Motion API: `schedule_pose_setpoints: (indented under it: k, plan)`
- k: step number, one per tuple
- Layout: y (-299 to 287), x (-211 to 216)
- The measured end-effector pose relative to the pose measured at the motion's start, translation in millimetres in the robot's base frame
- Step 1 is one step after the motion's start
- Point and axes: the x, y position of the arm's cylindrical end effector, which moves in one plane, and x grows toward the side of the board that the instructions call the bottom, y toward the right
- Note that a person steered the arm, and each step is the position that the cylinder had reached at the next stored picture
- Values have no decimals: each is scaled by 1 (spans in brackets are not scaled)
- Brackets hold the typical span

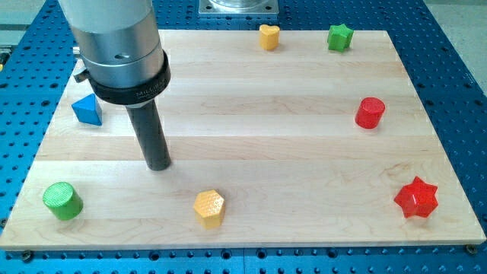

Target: Place the heart below the green star

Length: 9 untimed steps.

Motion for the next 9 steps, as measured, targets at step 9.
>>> schedule_pose_setpoints:
  k: [9]
  plan:
    - [253,-274]
